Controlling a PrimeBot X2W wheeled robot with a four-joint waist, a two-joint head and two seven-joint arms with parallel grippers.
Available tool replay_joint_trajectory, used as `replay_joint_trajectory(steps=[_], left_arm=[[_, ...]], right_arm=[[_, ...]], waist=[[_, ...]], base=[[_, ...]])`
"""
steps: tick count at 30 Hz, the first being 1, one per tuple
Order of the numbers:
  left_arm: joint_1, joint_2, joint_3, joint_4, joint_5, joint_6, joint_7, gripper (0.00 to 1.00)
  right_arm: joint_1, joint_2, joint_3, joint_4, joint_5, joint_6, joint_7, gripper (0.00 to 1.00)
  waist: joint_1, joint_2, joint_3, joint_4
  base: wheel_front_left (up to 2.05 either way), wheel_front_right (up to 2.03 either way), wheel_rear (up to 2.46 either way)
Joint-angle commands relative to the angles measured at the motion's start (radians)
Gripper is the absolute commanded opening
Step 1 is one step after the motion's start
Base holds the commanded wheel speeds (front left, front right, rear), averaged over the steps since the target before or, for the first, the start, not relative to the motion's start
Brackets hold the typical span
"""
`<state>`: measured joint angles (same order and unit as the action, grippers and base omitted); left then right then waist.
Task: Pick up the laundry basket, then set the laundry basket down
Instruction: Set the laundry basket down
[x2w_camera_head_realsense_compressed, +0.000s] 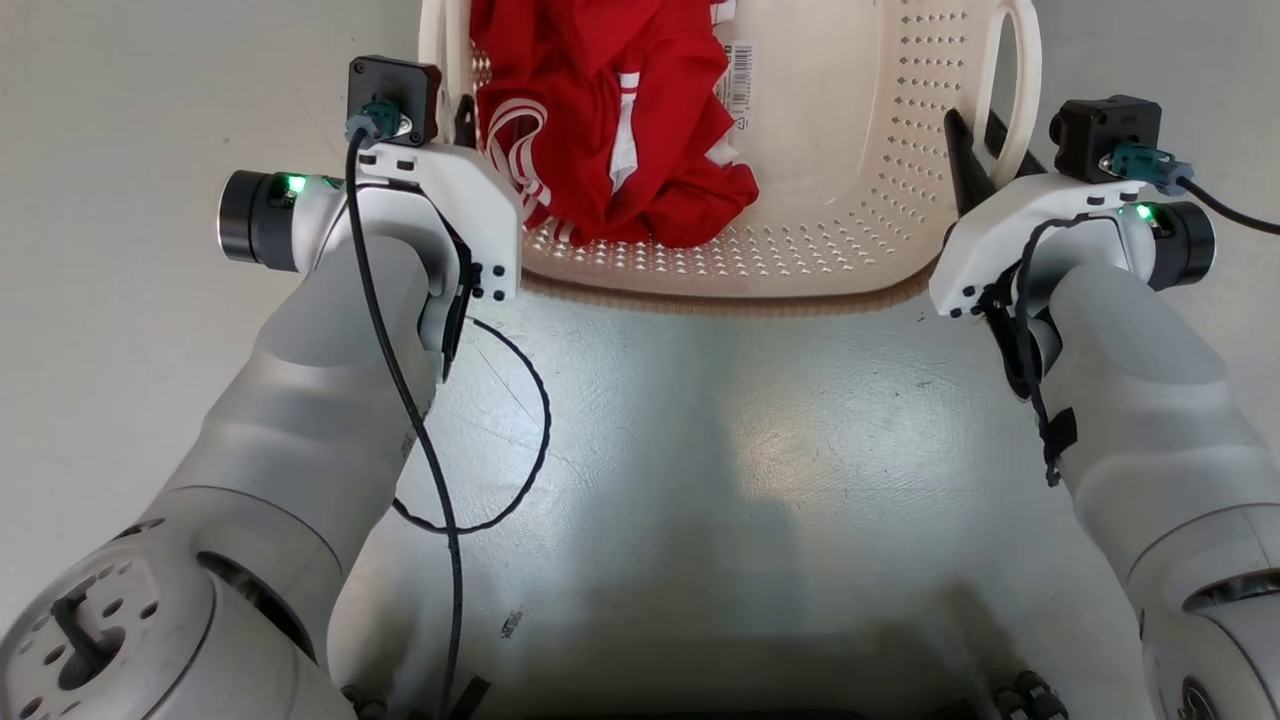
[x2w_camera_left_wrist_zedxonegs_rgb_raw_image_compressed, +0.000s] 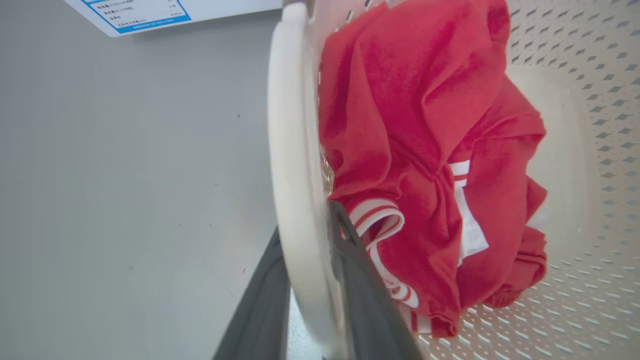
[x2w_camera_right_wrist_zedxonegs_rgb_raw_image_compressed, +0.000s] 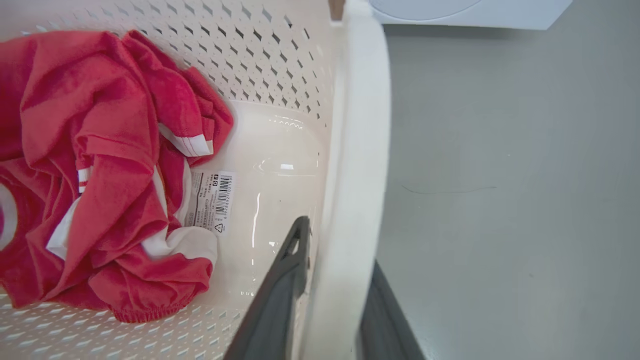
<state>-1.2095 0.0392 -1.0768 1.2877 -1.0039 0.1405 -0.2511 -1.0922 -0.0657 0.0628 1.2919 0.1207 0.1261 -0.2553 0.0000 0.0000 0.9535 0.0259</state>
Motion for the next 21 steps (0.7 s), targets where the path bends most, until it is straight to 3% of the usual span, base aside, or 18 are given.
replay_joint_trajectory(steps=[1,2,21], left_arm=[[-0.006,0.027,0.008,0.002,-0.003,0.007,-0.008,0.77],[-0.005,0.027,0.009,0.002,-0.005,0.008,-0.007,1.00],[0.055,0.025,0.034,0.003,-0.039,0.016,-0.005,1.00]], right_arm=[[0.044,0.015,0.008,-0.001,-0.018,0.005,-0.006,1.00],[0.044,0.015,0.003,-0.001,-0.019,0.005,-0.006,1.00],[0.115,0.015,-0.055,-0.113,-0.044,0.005,-0.006,1.00]], waist=[[0.0000,0.0000,-0.001,0.001],[0.0000,0.0000,-0.002,0.001],[0.0000,0.0000,-0.105,0.000]], base=[[0.00,0.00,0.00],[0.00,0.00,0.00],[0.00,0.00,0.00]])
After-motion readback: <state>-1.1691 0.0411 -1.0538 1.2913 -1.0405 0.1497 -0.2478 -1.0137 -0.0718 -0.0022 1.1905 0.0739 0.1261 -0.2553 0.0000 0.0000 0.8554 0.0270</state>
